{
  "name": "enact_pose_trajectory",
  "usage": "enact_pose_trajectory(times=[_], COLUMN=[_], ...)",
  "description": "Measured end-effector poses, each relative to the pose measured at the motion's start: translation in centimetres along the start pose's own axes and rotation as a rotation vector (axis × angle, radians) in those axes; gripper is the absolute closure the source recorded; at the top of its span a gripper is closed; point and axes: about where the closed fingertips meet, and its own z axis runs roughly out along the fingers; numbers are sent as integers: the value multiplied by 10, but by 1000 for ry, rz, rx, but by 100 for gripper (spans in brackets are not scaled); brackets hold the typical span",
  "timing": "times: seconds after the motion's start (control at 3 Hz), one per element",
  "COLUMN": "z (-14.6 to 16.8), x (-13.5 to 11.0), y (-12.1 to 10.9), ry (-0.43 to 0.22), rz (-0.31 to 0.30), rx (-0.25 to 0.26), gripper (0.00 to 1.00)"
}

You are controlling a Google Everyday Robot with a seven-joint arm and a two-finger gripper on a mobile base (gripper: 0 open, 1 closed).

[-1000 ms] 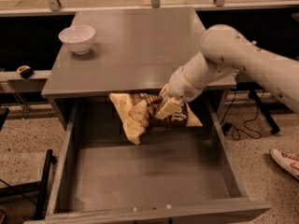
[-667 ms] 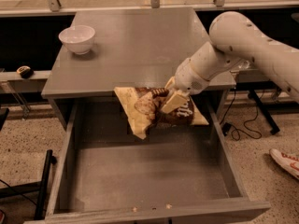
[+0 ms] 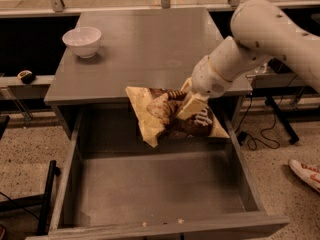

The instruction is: Pick brown chip bag from top drawer and place on counter

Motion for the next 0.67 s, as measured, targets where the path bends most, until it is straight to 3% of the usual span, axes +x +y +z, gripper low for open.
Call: enact_pose_trajectory(times=[0.33,0.67], z=[-33,-59], x=[-10,-13], y=[4,-30], ry=[25,75], rz=[-36,-35], rx=[52,128], gripper=[100,100])
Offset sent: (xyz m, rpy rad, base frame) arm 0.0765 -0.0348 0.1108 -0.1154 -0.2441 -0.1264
